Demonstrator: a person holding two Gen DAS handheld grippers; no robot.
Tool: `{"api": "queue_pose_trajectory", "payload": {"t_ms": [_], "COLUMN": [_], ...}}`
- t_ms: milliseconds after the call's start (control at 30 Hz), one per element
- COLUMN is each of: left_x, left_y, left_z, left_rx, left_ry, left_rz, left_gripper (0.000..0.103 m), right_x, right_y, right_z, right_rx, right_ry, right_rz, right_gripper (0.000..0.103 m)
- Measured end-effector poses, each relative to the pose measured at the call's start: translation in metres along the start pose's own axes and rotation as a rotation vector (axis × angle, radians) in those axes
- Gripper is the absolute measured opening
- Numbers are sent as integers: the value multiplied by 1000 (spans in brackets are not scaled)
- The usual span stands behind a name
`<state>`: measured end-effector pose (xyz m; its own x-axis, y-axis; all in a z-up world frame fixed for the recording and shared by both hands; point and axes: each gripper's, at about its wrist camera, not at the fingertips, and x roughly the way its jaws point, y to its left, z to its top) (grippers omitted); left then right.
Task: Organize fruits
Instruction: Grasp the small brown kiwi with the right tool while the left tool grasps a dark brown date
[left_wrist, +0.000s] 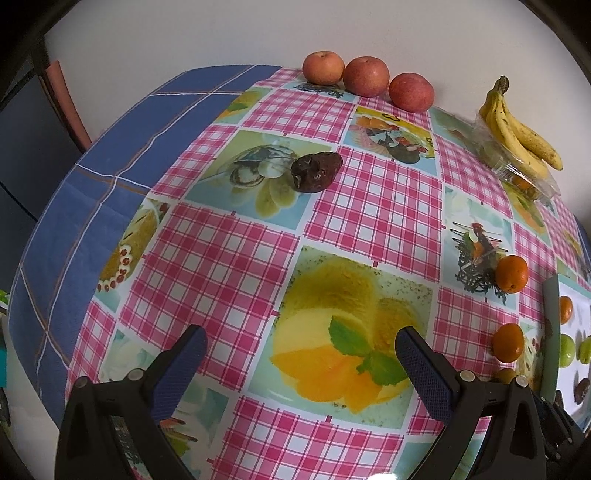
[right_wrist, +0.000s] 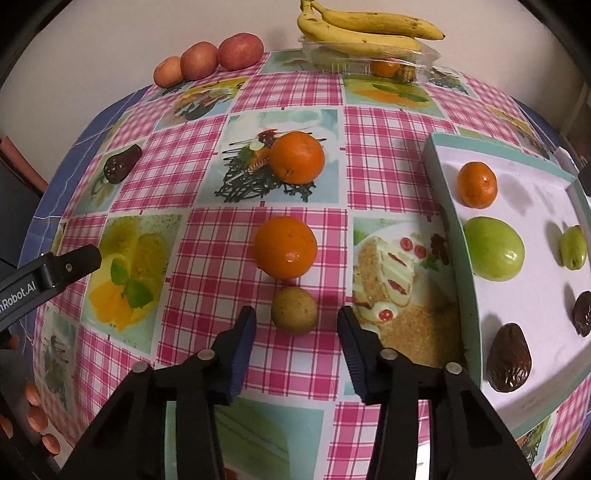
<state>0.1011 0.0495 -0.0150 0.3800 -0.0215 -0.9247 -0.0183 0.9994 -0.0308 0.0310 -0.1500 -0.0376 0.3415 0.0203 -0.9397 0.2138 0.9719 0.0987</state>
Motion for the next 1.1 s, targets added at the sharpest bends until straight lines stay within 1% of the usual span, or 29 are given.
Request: {"api": "queue_pose_trajectory", "payload": {"t_ms": [200, 467, 600, 700, 733, 800, 833, 867, 900, 1100], "left_x": [1, -4, -6, -9, -9, -9, -7, -5, -3, 17], "left_y": [0, 3, 7, 13, 15, 19, 22, 23, 25, 29], "left_z": [1, 4, 12, 23, 26, 33, 37, 40, 44, 64], "left_rx": [-9, -42, -59, -85, -91, -110, -124, -133, -145, -159], "left_ry": [1, -17, -38, -73, -79, -91, -93, -94, -96, -96], "left_rz": [-7, -61, -75, -88, -97, -113, -119, -126, -142, -138], "left_gripper": [103, 103, 102, 101, 99, 92, 92, 89, 84, 75], "right_x": [2, -2, -13, -24, -28, -35, -38, -39, -41, -48], "right_y": [0, -9, -16, -20, -22, -26, -27, -28, -29, -33], "right_z": [3, 3, 7, 12, 13, 18, 20, 23, 26, 42], "right_rx": [1, 37, 69, 94, 99, 111, 116, 121, 125, 120], "right_ry": [-2, -6, -40, -84, -99, -127, -137, -146, -152, -190], "right_rz": [10, 36, 46, 46, 42, 40, 39, 37, 35, 19], "right_gripper": [27, 26, 26, 26, 26, 26, 26, 26, 26, 26]}}
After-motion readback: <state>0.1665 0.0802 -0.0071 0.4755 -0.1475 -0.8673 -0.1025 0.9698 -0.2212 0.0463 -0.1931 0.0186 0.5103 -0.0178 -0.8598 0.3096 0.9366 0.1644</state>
